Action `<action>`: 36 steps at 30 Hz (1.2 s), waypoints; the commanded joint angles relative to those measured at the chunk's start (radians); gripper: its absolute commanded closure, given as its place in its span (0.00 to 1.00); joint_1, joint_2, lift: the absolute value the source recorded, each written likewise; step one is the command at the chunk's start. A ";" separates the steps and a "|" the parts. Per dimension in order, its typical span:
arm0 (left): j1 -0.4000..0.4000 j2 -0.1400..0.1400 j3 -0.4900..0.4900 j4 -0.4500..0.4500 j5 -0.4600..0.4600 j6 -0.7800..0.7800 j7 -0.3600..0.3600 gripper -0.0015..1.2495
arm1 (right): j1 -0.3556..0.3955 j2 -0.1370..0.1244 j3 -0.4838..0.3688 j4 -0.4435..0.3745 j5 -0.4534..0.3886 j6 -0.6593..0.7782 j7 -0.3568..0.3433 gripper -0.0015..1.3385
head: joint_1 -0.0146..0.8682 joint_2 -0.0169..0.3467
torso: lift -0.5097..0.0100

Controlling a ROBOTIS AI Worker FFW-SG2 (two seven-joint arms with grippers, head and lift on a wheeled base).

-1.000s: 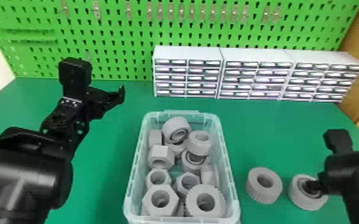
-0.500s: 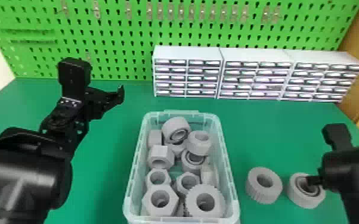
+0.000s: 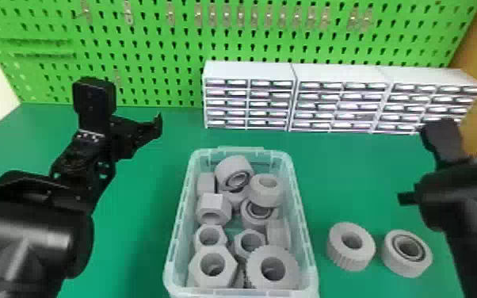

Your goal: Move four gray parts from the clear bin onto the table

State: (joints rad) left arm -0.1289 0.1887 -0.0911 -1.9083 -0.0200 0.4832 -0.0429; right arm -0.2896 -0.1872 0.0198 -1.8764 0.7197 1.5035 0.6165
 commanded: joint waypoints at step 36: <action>0.000 -0.002 0.005 0.000 -0.004 0.000 0.000 0.10 | -0.143 0.012 0.488 0.000 -0.270 0.069 0.000 0.39 | 0.79 0.12 | 0.89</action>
State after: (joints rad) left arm -0.1285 0.1871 -0.0868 -1.9083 -0.0245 0.4832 -0.0429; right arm -0.4206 -0.1718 0.4732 -1.8916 0.4737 1.5707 0.6166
